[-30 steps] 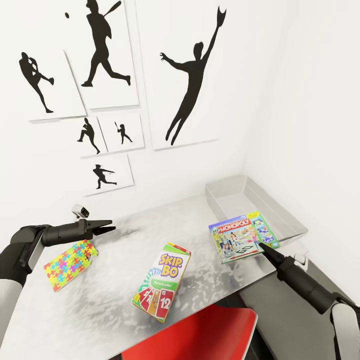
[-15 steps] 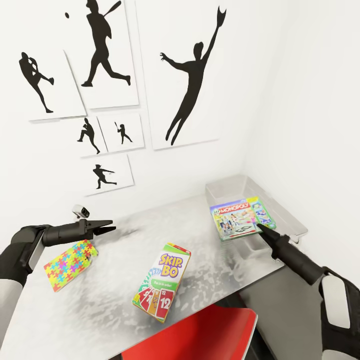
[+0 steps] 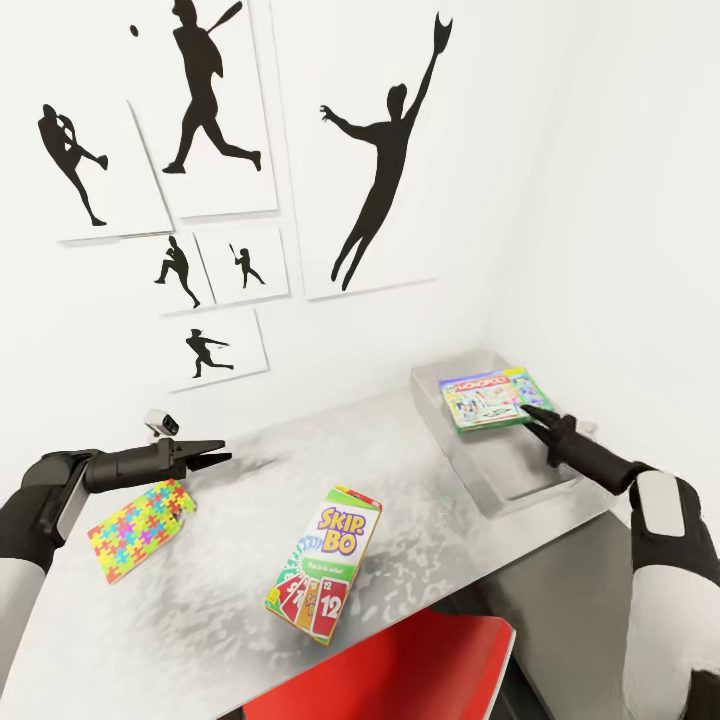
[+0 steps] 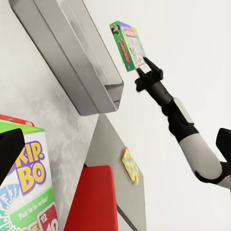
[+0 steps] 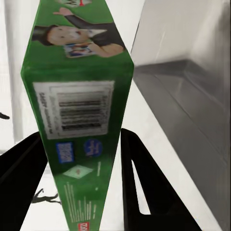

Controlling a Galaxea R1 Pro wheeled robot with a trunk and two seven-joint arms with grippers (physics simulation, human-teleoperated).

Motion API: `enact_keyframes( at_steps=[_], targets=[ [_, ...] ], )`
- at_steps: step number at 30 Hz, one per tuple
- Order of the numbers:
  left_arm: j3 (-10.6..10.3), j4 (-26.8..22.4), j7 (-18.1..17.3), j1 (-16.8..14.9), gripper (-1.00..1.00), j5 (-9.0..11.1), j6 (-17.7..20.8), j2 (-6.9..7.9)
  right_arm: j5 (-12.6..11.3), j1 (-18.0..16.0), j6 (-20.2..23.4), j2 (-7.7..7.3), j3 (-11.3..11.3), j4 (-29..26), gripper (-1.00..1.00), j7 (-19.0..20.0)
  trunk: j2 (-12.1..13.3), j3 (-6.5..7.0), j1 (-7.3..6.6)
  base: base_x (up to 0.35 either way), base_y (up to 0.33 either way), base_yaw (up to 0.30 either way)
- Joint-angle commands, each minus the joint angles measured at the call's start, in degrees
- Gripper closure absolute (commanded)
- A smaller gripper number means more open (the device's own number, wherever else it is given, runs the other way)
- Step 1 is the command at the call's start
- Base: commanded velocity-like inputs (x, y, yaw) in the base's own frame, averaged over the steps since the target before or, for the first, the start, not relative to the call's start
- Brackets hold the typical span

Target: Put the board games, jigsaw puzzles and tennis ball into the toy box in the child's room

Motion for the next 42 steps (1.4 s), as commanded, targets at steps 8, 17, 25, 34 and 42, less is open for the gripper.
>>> enact_keyframes(
  at_steps=[8,17,25,34,42],
  targets=[
    [0.0,0.0,-0.2,0.0,-1.0,0.2,0.6,0.14,0.1,-14.6,0.1,-1.84,-0.1,16.6,1.0,-16.8,-0.1,-0.11,0.03,0.0,0.0,0.0],
    [0.2,-2.0,-0.2,-0.4,-1.0,0.8,2.6,0.34,0.6,-22.8,-3.2,-5.1,0.0,26.8,1.0,-28.2,-0.1,-0.11,0.03,0.0,0.0,0.0],
    [0.2,-4.2,-0.2,-1.3,-1.0,2.4,5.1,0.69,0.8,-27.0,-3.1,-6.22,0.2,27.2,1.0,-35.7,-0.1,-0.11,0.03,0.0,0.0,0.0],
    [0.2,-3.9,-0.2,-8.2,-1.0,2.5,5.3,1.25,0.3,-28.5,-3.0,-6.17,0.4,26.9,1.0,-39.9,-0.1,-0.11,0.03,0.0,0.0,0.0],
    [0.2,-3.9,-0.2,-10.6,-1.0,2.5,5.3,1.42,0.2,-28.5,-2.6,-6.29,0.4,26.5,1.0,-40.0,-0.1,-0.11,0.03,0.0,0.0,0.0]
  ],
)
